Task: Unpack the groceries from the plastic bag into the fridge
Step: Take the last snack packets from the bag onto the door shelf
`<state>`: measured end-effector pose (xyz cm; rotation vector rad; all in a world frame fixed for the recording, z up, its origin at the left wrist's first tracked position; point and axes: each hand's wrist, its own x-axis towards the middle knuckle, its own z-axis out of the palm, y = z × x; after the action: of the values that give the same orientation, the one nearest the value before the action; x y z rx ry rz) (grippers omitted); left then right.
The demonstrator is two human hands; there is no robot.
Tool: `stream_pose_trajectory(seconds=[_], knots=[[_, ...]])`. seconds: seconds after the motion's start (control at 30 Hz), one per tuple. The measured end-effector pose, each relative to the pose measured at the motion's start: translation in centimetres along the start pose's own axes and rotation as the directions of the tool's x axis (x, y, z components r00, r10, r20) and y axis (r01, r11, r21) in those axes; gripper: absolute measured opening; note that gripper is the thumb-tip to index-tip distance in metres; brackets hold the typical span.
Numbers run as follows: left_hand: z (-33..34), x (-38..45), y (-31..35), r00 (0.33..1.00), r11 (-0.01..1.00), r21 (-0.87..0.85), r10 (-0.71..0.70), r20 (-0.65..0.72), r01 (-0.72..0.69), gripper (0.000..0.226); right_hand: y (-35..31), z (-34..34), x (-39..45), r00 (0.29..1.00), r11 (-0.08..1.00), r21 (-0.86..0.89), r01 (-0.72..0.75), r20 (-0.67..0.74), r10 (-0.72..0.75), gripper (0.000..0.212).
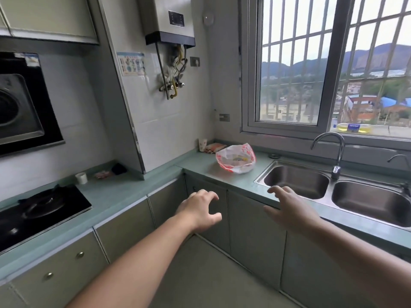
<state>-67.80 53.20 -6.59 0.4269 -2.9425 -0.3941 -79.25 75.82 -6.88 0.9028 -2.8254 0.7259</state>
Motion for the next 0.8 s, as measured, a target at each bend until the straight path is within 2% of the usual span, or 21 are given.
stream_pose_trajectory(seconds=[0.27,0.53,0.8], knots=[[2.4,8.8,-4.4,1.000,0.998,-0.062,-0.002,0.002,0.002,0.049,0.2,4.0,8.5,0.998,0.998,-0.053,0.031,0.051,-0.028,0.048],[3.9,22.0,-10.4,0.995,0.990,-0.137,0.058,0.076,-0.047,0.050,0.2,7.5,20.3,0.997,0.990,-0.128,-0.050,0.058,0.057,0.050],[5.9,32.6,-13.2,0.984,0.986,-0.140,0.114,0.135,-0.095,0.050,2.2,10.6,29.3,0.989,0.985,-0.122,-0.124,0.071,0.133,0.043]])
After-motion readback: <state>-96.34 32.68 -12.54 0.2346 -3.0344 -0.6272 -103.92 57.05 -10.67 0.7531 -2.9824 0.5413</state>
